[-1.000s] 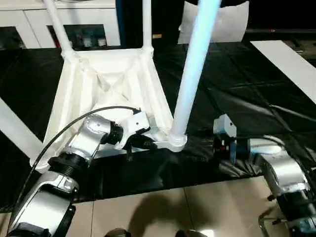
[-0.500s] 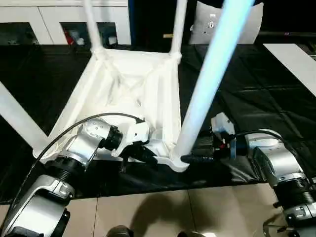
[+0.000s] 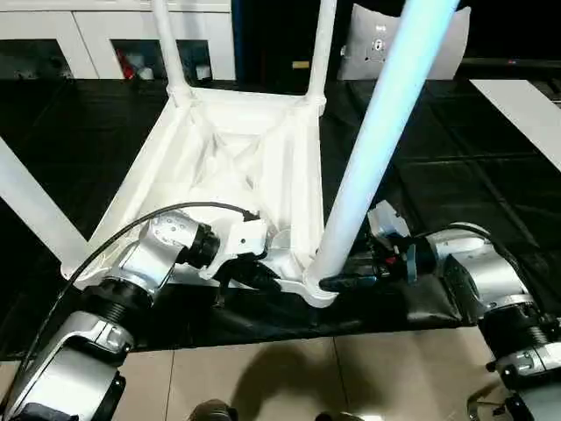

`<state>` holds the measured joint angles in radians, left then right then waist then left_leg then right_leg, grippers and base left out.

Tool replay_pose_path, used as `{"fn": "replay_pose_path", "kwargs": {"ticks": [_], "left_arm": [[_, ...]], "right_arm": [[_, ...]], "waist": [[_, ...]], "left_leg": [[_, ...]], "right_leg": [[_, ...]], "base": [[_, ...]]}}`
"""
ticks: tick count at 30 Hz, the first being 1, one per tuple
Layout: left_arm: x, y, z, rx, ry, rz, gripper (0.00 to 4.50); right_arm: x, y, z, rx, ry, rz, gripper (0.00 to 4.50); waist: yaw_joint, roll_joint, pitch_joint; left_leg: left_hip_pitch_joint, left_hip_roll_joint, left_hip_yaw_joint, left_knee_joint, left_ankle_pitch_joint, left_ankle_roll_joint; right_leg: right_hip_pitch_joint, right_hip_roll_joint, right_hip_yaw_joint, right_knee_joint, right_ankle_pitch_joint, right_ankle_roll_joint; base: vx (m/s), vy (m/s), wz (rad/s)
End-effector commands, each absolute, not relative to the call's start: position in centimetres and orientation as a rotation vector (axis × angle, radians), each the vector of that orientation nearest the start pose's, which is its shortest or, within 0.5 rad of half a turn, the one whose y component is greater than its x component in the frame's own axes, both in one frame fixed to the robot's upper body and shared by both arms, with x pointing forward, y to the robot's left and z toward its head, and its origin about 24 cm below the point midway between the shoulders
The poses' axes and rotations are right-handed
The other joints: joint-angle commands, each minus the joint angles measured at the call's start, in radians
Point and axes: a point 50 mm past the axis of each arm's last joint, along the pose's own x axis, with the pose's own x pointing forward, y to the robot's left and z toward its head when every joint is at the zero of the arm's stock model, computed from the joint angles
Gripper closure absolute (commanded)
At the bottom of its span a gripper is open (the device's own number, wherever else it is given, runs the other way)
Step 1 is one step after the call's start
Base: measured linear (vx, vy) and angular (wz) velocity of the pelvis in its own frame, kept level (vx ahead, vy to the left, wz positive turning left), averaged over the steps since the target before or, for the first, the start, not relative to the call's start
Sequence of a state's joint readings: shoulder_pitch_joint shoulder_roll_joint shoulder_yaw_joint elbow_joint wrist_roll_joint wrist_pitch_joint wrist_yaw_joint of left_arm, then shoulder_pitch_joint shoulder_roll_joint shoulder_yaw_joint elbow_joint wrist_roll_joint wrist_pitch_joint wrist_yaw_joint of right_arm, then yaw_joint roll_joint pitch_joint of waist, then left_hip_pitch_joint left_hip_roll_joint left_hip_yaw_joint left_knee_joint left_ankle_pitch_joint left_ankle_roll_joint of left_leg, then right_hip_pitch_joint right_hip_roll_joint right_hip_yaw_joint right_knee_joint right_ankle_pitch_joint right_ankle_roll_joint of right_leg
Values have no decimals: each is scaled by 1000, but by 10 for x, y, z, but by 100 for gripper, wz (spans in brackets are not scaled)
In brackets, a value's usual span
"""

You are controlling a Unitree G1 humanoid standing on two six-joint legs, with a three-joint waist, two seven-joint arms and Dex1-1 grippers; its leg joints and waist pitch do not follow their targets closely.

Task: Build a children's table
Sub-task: Rotate leg to tighten

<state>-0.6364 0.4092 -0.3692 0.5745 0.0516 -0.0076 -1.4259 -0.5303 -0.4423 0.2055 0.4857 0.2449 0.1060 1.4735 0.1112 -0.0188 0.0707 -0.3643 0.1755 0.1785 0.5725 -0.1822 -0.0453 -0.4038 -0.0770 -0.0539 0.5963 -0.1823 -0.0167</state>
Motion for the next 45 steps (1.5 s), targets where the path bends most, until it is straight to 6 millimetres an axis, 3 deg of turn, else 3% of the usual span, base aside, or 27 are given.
{"fn": "replay_pose_path", "kwargs": {"ticks": [1, 3, 7, 8, 10, 11, 13, 15, 16, 18, 20, 22, 23, 24, 26, 28, 31, 32, 35, 37, 39, 42, 45], "left_arm": [[296, 123, 46, 558, 542, -1695, 450], [295, 124, 45, 554, 551, -1692, 450], [296, 125, 45, 525, 559, -1674, 450], [296, 125, 45, 523, 563, -1668, 450], [296, 125, 45, 521, 566, -1663, 450], [297, 124, 45, 502, 568, -1643, 450], [298, 122, 47, 477, 571, -1616, 450], [300, 113, 53, 410, 560, -1564, 450], [302, 109, 55, 381, 550, -1539, 450], [303, 102, 57, 353, 535, -1506, 450], [305, 94, 57, 326, 523, -1463, 450], [306, 84, 56, 297, 507, -1414, 450], [308, 76, 57, 268, 497, -1359, 450], [308, 76, 57, 267, 496, -1357, 450], [314, 67, 58, 239, 485, -1268, 450], [319, 60, 59, 216, 476, -1189, 450], [326, 53, 63, 198, 462, -1093, 450], [331, 50, 66, 189, 446, -1029, 450], [335, 48, 68, 191, 434, -969, 450], [336, 48, 68, 203, 429, -953, 450], [335, 52, 68, 227, 427, -969, 450], [333, 55, 67, 241, 430, -991, 450], [324, 68, 63, 284, 427, -1103, 450]], "right_arm": [[299, -151, 75, -146, 295, 1587, 203], [297, -150, 75, -134, 309, 1606, 235], [292, -149, 73, -93, 321, 1620, 243], [291, -148, 72, -75, 319, 1622, 243], [289, -147, 72, -61, 318, 1624, 249], [286, -145, 71, -23, 316, 1619, 250], [282, -142, 70, 9, 318, 1611, 251], [276, -133, 66, 22, 342, 1577, 251], [274, -128, 64, 15, 357, 1542, 251], [274, -118, 59, 11, 375, 1467, 251], [274, -106, 55, 43, 384, 1397, 251], [274, -93, 55, 93, 379, 1339, 251], [274, -80, 56, 127, 372, 1285, 251], [274, -80, 56, 128, 371, 1283, 251], [277, -65, 57, 162, 367, 1198, 251], [281, -52, 59, 182, 363, 1098, 251], [289, -38, 61, 206, 354, 930, 251], [294, -29, 63, 226, 352, 848, 251], [297, -18, 70, 281, 317, 787, 251], [296, -14, 76, 274, 264, 803, 195], [294, -19, 80, 249, 210, 832, 179], [293, -25, 81, 251, 190, 845, 139], [290, -60, 79, 177, 134, 930, 118]], "waist": [[-3, -8, -67], [-2, -7, -67], [-2, -5, -65], [-2, 3, -60], [-2, -1, -62], [-1, 3, -60], [-3, -1, -58], [0, 5, -57], [1, 2, -57], [-6, 0, -51], [-18, 0, -41], [-27, -1, -38], [-41, -2, -33], [-50, -4, -32], [-61, -3, -34], [-72, 0, -34], [-87, 3, -37], [-86, 9, -41], [-87, 12, -44], [-84, 12, -47], [-77, 10, -52], [-74, 9, -52], [-66, 9, -54]], "left_leg": [[10, 60, -8, -54, -105, 100], [11, 60, -8, -53, -99, 103], [11, 60, -8, -55, -115, 98], [11, 60, -9, -56, -122, 95], [12, 61, -10, -57, -128, 92], [13, 62, -10, -58, -132, 88], [12, 61, -10, -60, -145, 81], [14, 64, -11, -63, -147, 71], [15, 65, -12, -63, -145, 69], [12, 59, -13, -69, -181, 52], [14, 55, -20, -78, -268, 16], [17, 53, -25, -81, -308, -2], [13, 50, -33, -86, -343, -17], [18, 47, -35, -85, -370, -24], [18, 45, -42, -83, -385, -26], [19, 44, -44, -86, -393, -28], [11, 43, -49, -93, -398, -33], [15, 43, -47, -92, -401, -30], [18, 44, -37, -92, -370, -17], [14, 46, -34, -93, -340, -7], [15, 45, -24, -87, -279, 16], [10, 41, -21, -85, -248, 41], [4, 43, -19, -79, -202, 76]], "right_leg": [[53, -74, 41, -47, -83, -283], [53, -72, 41, -45, -69, -285], [52, -73, 41, -48, -87, -285], [50, -73, 42, -50, -95, -284], [52, -72, 42, -51, -96, -281], [50, -72, 42, -51, -97, -282], [53, -72, 43, -54, -117, -277], [50, -71, 44, -54, -130, -271], [50, -73, 44, -55, -131, -269], [49, -74, 44, -66, -220, -246], [46, -78, 45, -86, -403, -195], [43, -80, 44, -94, -491, -165], [43, -80, 39, -105, -605, -112], [36, -82, 37, -117, -671, -85], [34, -84, 34, -122, -707, -65], [30, -81, 30, -127, -698, -61], [37, -78, 21, -126, -648, -58], [34, -79, 25, -126, -620, -63], [26, -75, 36, -119, -496, -103], [34, -73, 37, -111, -417, -123], [38, -70, 42, -100, -292, -154], [43, -71, 41, -98, -268, -166], [50, -75, 39, -96, -266, -163]], "base": [[0, 0, 0], [0, 0, 0], [0, 0, 0], [0, 0, 0], [0, 0, 0], [0, 0, 0], [0, 0, 0], [0, 0, 0], [0, 0, 0], [0, 0, 0], [0, 0, 0], [0, 0, 0], [-53, 9, -13], [-53, 9, -13], [0, 0, 0], [0, 0, 0], [0, 0, 0], [0, 0, 0], [0, 0, 0], [0, 0, 0], [0, 0, 0], [0, 0, 0], [0, 0, 0]]}}
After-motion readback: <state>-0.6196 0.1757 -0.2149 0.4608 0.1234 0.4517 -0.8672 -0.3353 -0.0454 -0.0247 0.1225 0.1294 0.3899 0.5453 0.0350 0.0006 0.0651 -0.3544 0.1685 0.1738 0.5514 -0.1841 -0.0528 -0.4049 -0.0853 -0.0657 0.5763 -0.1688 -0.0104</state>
